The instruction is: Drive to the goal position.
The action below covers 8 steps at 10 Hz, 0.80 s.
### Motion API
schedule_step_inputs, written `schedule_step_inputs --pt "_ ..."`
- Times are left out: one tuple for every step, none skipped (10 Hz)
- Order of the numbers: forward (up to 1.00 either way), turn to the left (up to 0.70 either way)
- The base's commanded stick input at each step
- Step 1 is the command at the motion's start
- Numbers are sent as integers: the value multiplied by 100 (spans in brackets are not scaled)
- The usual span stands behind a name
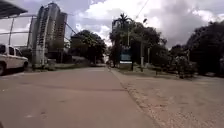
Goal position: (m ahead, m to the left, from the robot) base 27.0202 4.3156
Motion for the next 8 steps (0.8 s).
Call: schedule_step_inputs --pt "70 0" --pt "70 0" --pt "70 0" --pt "70 0" --pt "70 0" --pt "70 0" --pt "70 0" --pt "70 0"
